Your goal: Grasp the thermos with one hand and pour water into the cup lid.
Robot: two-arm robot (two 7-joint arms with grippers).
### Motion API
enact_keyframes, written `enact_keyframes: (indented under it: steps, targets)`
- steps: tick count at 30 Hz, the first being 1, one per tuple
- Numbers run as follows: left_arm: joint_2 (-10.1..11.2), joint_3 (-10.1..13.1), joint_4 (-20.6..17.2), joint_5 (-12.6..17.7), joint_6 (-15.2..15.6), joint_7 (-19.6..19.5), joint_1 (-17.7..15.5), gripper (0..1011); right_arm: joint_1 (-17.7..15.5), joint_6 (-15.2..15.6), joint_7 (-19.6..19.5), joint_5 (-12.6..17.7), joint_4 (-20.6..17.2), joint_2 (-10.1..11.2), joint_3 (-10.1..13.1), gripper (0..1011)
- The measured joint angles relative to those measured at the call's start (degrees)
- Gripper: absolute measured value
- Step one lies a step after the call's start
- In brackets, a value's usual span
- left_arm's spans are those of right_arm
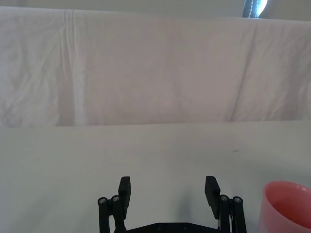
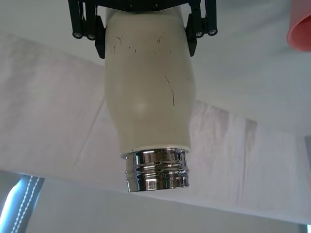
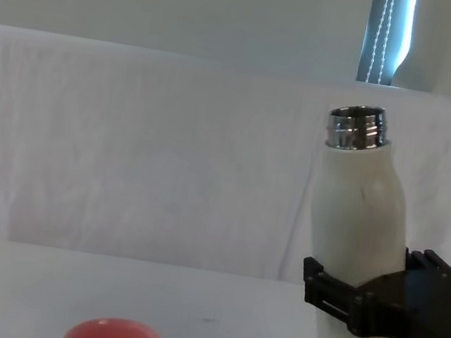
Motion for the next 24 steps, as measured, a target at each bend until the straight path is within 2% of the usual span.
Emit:
enact_keyframes:
  steps: [12, 24]
  targets:
    - [0.0, 0.0, 0.0, 0.0, 0.0, 0.0, 0.0, 1001, 1.0, -0.3, -1.4, -7.1, 0.7, 0.4, -1.9, 967]
    - [0.0, 0.0, 0.0, 0.0, 0.0, 0.0, 0.0, 1001, 2.0, -1.1, -3.5, -16.1, 2.1, 0.5, -5.0, 967]
